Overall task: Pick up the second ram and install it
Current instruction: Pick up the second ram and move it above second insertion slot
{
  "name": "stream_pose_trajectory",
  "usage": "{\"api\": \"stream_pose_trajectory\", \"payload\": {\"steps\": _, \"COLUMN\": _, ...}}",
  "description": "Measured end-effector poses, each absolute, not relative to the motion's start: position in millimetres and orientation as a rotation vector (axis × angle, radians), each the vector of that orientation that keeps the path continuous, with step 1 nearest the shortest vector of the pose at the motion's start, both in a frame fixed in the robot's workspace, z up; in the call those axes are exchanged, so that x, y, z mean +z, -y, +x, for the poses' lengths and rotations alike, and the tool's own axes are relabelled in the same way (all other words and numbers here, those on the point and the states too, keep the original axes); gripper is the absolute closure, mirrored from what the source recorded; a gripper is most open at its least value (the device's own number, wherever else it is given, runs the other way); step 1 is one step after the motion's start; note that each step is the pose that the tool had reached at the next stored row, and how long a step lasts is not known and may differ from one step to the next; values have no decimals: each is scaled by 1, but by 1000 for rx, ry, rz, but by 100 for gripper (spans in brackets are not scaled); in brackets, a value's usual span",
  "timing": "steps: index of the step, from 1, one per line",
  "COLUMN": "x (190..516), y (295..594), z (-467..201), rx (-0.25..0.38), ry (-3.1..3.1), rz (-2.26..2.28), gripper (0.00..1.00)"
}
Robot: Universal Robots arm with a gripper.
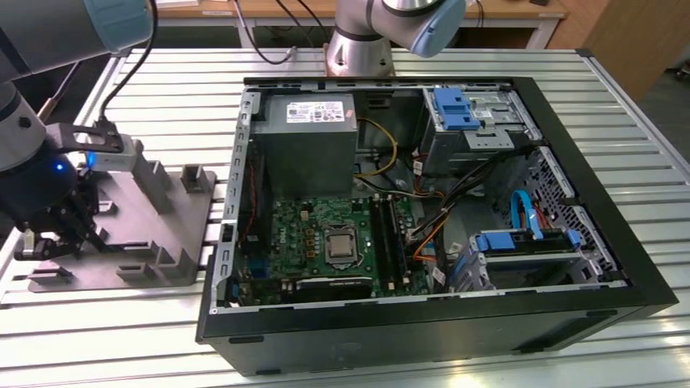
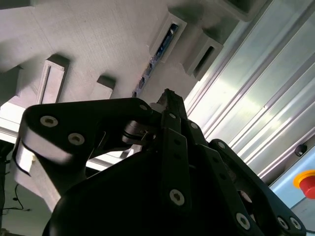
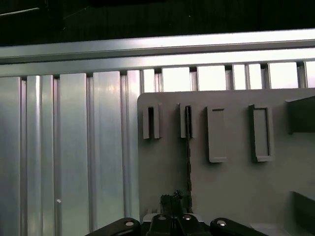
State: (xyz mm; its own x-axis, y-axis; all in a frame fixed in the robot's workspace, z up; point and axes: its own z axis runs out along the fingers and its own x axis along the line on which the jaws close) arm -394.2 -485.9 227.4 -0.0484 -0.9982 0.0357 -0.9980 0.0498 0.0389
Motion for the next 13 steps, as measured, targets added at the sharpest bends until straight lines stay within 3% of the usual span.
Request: {"api": "stream_pose_trajectory", "payload": {"steps": 13, "x": 227, "y": 486, "z": -394, "rx": -19, "ry": 2164, "rz": 2219, "gripper": 90}}
